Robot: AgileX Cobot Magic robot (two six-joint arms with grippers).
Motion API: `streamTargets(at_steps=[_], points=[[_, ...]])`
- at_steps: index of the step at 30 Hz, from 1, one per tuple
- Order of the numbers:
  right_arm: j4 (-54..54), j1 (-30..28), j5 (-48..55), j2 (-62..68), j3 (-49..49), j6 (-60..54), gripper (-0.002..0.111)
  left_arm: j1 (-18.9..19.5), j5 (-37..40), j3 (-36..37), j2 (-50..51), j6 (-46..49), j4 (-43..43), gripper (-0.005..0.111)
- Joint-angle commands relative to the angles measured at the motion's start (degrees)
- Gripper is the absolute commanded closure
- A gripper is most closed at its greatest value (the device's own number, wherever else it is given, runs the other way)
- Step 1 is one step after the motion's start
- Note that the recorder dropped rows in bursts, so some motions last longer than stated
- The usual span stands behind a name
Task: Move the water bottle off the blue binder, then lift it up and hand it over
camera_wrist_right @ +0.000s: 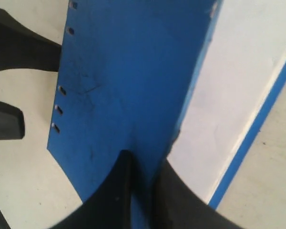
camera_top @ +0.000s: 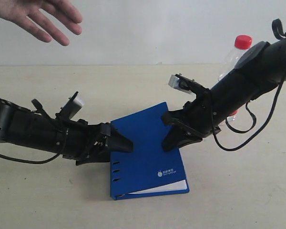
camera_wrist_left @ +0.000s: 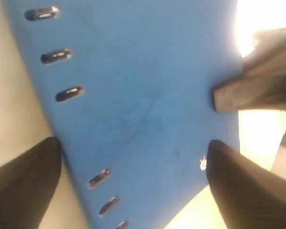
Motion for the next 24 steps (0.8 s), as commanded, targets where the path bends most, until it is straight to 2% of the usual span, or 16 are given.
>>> streamTargets(at_steps=[1, 4, 9, 18, 24], points=[[-3.54, -0.03, -0.71, -0.12, 0.02, -1.9, 0.108, -0.48, 9.32, -0.04, -0.5, 6.61, -3.02, 0.03], [-7.11, -0.03, -2.08, 1.2, 0.02, 5.34, 0.108, -0.48, 11.17, -0.04, -0.5, 7.36, -3.02, 0.03], [-9.92, -0.03, 0.17, 5.97, 0.02, 9.01, 0.108, -0.48, 23.59, -0.04, -0.5, 15.28, -3.02, 0.03], [-9.68, -0.03, 3.52, 9.39, 0.02, 3.86, 0.108, -0.48, 23.59, -0.04, -0.5, 17.7, -3.02, 0.03], [-8.56, -0.03, 8.88, 9.09, 0.02, 0.44, 0.108, -0.48, 13.33, -0.04, -0.5, 10.57, -3.02, 0.03]])
